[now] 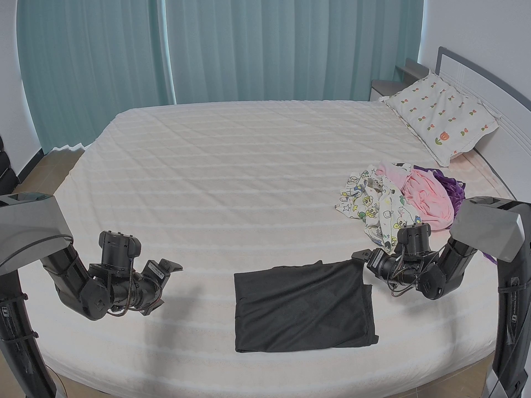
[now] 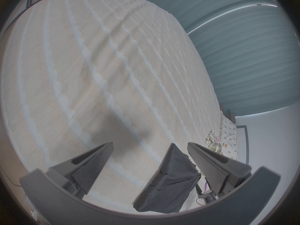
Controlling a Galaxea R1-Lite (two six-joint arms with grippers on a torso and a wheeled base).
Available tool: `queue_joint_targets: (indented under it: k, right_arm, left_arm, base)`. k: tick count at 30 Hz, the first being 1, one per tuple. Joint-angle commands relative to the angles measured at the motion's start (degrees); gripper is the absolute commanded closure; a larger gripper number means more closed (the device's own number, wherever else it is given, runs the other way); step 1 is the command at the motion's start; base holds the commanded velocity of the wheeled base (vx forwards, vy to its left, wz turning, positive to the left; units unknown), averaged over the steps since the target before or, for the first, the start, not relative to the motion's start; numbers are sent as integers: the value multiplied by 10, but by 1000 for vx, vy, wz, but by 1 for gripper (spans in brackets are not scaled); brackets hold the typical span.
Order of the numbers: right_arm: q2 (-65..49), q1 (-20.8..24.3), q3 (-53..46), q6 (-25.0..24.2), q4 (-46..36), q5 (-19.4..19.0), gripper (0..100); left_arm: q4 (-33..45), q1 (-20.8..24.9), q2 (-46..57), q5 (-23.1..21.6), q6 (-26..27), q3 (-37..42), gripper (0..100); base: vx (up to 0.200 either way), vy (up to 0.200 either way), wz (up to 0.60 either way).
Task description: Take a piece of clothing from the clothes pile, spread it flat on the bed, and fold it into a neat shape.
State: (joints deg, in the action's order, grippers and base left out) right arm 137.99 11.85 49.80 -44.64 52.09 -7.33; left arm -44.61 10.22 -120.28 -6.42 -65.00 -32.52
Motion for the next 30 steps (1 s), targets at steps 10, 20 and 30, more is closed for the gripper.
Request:
queue_joint_targets:
  k: [10, 20, 30]
  right_arm:
    - [-53, 10, -104, -44, 56, 33, 0]
    - [-48, 31, -164, -44, 122, 28, 0]
    - [-47, 85, -210, -39, 151, 28, 0]
  left_arm:
    - [-11, 24, 1, 2, -13, 7, 0]
    - [-12, 50, 1, 19, -13, 3, 0]
    - [-11, 98, -78, 97, 113, -88, 0]
  base:
    - [0, -180, 0]
    - [0, -180, 0]
    - [0, 0, 0]
